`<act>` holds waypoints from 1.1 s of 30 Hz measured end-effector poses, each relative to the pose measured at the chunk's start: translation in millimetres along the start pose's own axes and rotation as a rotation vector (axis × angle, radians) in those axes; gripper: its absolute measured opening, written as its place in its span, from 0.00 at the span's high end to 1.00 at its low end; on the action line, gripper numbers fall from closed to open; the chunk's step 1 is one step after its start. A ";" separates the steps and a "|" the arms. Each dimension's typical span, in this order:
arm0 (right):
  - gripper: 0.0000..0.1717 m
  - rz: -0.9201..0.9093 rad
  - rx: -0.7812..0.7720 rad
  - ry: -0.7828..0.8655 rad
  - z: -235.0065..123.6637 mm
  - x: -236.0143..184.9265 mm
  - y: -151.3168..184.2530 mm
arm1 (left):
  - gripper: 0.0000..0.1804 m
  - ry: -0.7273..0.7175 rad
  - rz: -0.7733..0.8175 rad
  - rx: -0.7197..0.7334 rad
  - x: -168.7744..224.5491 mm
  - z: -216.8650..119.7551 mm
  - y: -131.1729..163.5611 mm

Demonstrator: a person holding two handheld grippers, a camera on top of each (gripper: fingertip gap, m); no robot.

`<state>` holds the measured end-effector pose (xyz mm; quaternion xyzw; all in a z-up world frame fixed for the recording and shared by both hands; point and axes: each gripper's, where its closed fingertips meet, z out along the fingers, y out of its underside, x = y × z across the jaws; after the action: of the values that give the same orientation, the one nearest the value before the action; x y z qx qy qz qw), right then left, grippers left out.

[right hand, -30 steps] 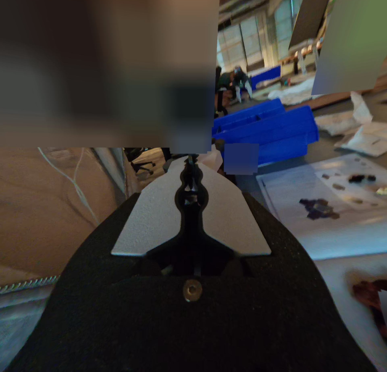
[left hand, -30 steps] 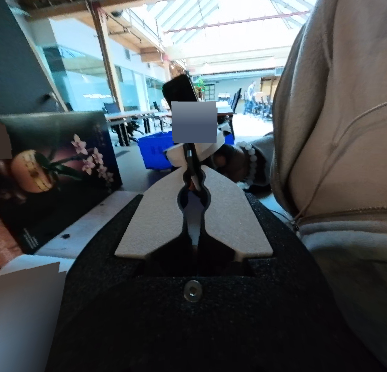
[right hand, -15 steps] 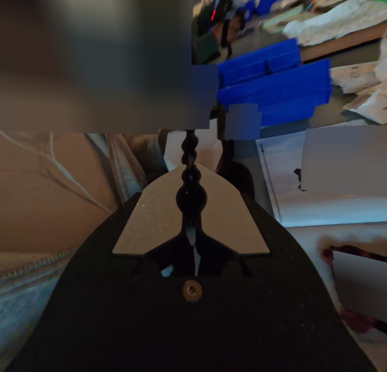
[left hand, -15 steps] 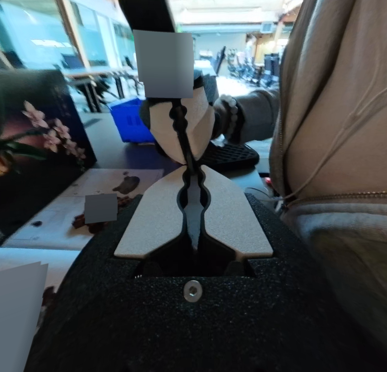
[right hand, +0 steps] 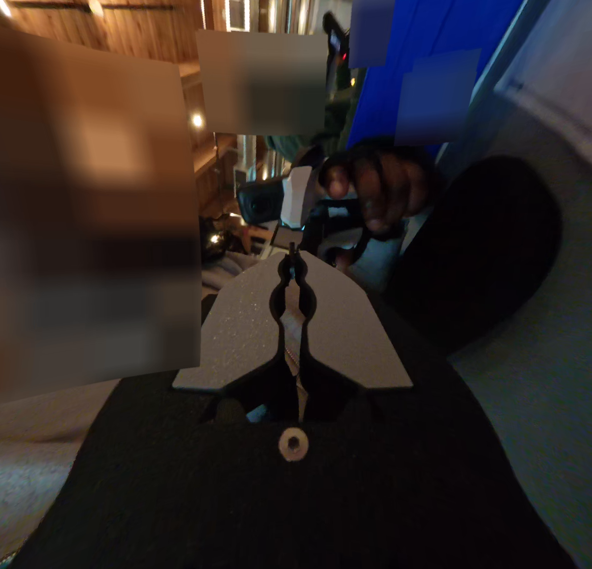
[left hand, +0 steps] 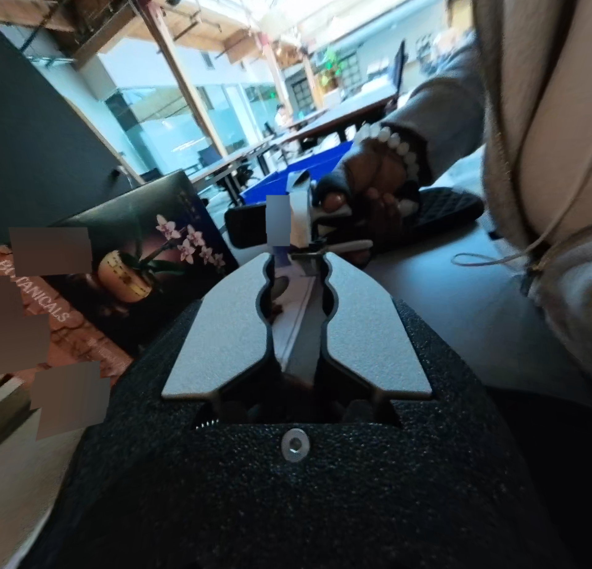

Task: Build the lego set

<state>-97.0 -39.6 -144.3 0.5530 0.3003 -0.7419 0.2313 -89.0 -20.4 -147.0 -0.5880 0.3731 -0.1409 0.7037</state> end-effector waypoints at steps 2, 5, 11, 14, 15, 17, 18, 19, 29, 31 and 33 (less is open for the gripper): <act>1.00 -0.004 -0.013 -0.004 1.6 -0.3 1.2 | 0.86 0.028 -0.045 0.012 3.6 -1.1 -1.2; 1.00 -0.028 -0.041 0.011 2.1 1.6 3.1 | 0.87 0.070 -0.101 0.023 9.8 -2.0 -1.5; 1.00 -0.033 -0.072 0.006 2.3 -0.3 4.6 | 0.89 0.100 -0.137 0.041 12.2 -2.9 -4.0; 0.99 -0.049 -0.065 -0.028 4.8 -4.5 3.0 | 0.91 0.080 -0.136 0.062 9.9 -4.9 -6.5; 0.98 -0.078 -0.062 -0.042 6.1 -7.0 1.9 | 0.91 0.066 -0.139 0.069 8.1 -6.0 -7.4; 0.97 -0.152 -0.074 -0.031 8.9 -7.8 0.5 | 0.91 0.041 -0.146 0.082 5.0 -8.5 -8.7; 0.96 -0.201 -0.078 -0.020 9.8 -8.4 -1.2 | 0.91 0.024 -0.145 0.086 3.3 -9.6 -8.9; 0.94 -0.258 -0.082 -0.009 10.2 -9.5 -3.3 | 0.91 -0.002 -0.146 0.082 0.2 -10.5 -8.0; 0.83 -1.255 -0.008 0.542 -11.1 -24.4 -83.0 | 0.92 -0.109 -0.239 0.123 -18.6 -21.8 -6.6; 0.67 -1.342 -0.035 0.674 -9.3 -12.4 -101.9 | 0.92 -0.108 -0.235 0.116 -17.8 -21.1 -5.8; 0.67 -1.356 -0.123 0.776 -3.7 9.9 -113.4 | 0.92 -0.112 -0.233 0.117 -18.0 -21.5 -5.9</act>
<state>-173.9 43.7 -133.0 0.4548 0.6724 -0.4570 -0.3635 -114.8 -26.0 -135.7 -0.5922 0.2536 -0.2102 0.7354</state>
